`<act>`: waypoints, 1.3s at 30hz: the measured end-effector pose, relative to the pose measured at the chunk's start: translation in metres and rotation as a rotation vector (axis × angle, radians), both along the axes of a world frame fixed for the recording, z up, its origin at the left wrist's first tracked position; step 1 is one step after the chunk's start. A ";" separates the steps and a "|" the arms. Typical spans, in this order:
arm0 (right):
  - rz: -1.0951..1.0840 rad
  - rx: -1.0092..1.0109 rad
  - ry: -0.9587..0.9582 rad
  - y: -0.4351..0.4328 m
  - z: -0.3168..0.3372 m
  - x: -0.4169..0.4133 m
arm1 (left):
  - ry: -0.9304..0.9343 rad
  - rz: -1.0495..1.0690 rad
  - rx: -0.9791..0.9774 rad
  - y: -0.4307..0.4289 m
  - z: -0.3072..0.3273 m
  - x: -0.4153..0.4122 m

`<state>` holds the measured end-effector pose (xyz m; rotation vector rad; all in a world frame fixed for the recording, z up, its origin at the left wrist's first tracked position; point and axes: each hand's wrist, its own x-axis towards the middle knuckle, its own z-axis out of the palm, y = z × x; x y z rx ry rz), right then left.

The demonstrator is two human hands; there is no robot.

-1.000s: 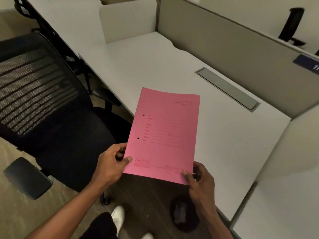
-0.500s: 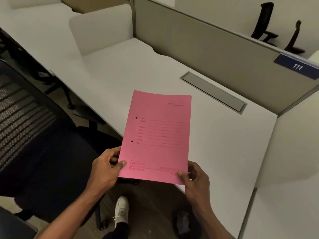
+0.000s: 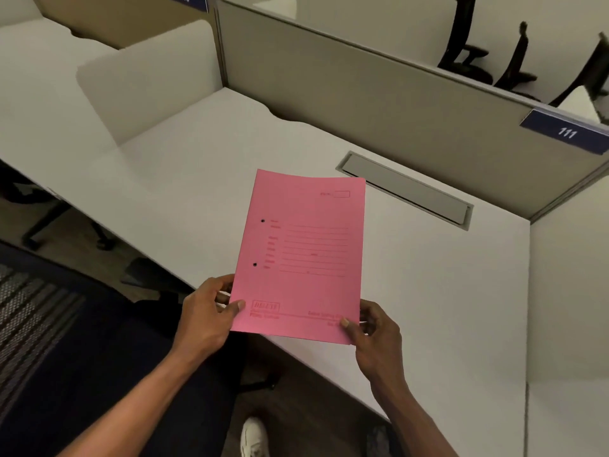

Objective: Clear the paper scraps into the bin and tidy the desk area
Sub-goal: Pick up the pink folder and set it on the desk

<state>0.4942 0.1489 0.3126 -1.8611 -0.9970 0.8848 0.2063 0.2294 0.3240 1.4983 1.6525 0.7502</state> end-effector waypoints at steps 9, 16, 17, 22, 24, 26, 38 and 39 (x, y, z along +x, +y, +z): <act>-0.032 0.008 0.026 0.059 -0.006 0.004 | -0.005 0.006 -0.015 0.067 -0.009 0.008; -0.009 -0.022 0.061 0.121 -0.027 0.020 | 0.029 0.026 -0.034 0.129 -0.027 0.026; -0.004 -0.027 0.070 0.133 -0.031 0.023 | 0.041 0.030 -0.038 0.139 -0.030 0.029; 0.036 -0.069 0.076 0.196 -0.049 0.041 | 0.103 0.042 -0.049 0.200 -0.041 0.050; 0.042 -0.085 0.074 0.223 -0.057 0.050 | 0.127 0.033 -0.047 0.229 -0.045 0.060; 0.046 -0.110 0.064 0.250 -0.066 0.059 | 0.160 0.020 -0.043 0.259 -0.050 0.070; 0.043 -0.240 -0.010 0.407 -0.108 0.069 | 0.363 0.016 -0.080 0.429 -0.099 0.103; 0.036 -0.232 -0.010 0.417 -0.109 0.069 | 0.379 0.016 -0.082 0.440 -0.103 0.104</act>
